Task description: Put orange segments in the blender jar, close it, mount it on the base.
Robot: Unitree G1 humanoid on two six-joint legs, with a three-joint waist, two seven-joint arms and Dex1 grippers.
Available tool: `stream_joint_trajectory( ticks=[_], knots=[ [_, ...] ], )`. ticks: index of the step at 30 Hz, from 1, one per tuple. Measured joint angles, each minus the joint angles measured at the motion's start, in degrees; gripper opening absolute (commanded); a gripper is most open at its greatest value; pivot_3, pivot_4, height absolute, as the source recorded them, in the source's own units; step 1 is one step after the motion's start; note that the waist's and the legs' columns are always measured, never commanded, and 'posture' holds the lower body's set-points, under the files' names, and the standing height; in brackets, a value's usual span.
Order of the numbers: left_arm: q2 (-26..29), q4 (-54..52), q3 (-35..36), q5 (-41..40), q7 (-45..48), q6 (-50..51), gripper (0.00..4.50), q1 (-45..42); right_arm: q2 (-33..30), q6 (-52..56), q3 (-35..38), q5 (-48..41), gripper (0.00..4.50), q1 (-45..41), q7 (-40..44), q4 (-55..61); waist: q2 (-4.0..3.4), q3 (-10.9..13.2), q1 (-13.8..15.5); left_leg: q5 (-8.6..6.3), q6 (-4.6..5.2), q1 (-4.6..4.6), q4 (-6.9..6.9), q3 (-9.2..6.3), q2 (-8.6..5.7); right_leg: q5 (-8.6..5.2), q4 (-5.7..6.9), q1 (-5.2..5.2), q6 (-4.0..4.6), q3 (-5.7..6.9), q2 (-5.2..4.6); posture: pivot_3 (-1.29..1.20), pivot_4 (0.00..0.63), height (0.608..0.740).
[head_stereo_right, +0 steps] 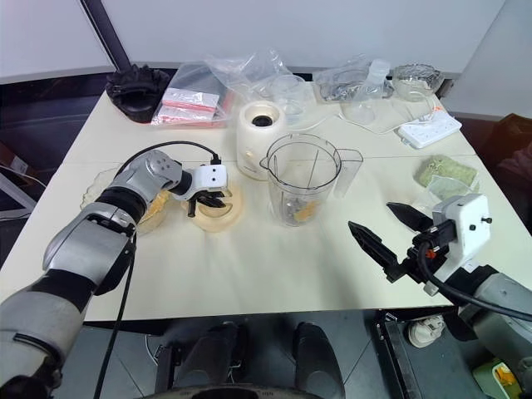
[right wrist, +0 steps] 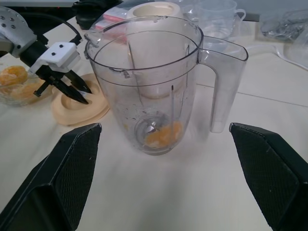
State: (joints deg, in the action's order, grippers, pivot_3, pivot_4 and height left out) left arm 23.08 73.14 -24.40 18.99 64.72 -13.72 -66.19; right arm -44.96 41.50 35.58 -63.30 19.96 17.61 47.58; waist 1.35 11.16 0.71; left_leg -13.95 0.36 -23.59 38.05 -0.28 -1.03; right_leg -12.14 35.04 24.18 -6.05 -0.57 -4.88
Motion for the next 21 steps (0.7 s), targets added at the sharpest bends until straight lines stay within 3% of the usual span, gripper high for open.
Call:
stream_joint_trajectory(
  ticks=[7,13,21],
  knots=[
    [3.11,-2.68,5.72,-4.50,10.63,-0.05,0.25,-5.29,1.69,-0.85,-4.00,3.25,4.50,-1.78,0.05,-2.17,0.09,0.06,0.24,0.02,0.02,-0.95,0.19,-0.08,-0.03,0.17,0.04,0.75,-0.23,0.02,0.08,0.00,0.150,0.740],
    [7.83,-12.58,11.17,-11.06,22.12,2.41,0.25,-13.41,2.21,-2.13,-7.91,9.19,4.50,-4.03,1.46,-4.71,0.03,0.02,0.04,-0.10,0.21,-0.83,0.19,0.09,-0.13,0.10,-0.03,0.66,-0.17,-0.01,-0.06,0.00,0.150,0.740],
    [6.01,-7.75,12.14,-9.51,12.08,10.06,0.25,-27.88,2.21,-2.99,-10.79,15.06,4.50,-8.54,3.21,-8.94,0.07,0.06,0.15,-0.09,0.22,-0.85,0.29,0.02,-0.09,0.13,0.04,0.61,-0.44,-0.01,0.13,0.00,0.150,0.740]
  ],
)
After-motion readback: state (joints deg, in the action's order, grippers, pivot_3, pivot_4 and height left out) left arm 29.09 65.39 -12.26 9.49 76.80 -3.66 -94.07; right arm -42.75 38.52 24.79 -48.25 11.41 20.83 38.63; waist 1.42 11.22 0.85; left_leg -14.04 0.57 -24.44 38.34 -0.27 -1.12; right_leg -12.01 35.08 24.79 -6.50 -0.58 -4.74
